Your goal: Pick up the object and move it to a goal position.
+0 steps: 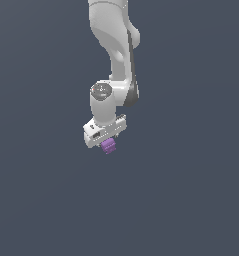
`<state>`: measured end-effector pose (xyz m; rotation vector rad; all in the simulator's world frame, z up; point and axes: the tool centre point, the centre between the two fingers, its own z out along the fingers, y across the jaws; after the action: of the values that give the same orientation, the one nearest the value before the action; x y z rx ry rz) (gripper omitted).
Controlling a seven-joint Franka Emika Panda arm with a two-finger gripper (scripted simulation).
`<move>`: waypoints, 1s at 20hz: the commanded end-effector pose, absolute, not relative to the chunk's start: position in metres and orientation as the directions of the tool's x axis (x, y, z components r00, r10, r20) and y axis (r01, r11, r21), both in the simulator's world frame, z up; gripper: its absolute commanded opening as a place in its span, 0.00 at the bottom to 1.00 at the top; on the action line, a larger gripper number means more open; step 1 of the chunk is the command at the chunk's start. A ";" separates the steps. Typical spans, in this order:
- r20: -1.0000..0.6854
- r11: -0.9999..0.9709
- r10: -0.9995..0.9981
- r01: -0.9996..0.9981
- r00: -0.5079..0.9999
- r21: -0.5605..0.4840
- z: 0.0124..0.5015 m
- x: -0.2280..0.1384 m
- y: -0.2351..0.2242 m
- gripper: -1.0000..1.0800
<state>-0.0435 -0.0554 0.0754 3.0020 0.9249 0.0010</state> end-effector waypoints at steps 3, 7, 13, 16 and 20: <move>0.000 -0.825 0.564 0.564 0.825 0.000 0.053 -0.045 -0.055 0.96; 0.000 -0.825 0.565 0.565 0.825 0.000 0.042 -0.044 -0.055 0.96; 0.000 -0.825 0.565 0.565 0.825 0.000 0.039 -0.044 -0.055 0.00; 0.000 -0.825 0.565 0.565 0.825 0.000 0.039 -0.044 -0.055 0.00; 0.000 -0.825 0.565 0.565 0.825 0.000 0.039 -0.044 -0.055 0.00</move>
<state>-0.0435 -0.0562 0.0403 3.0004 0.9283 0.0014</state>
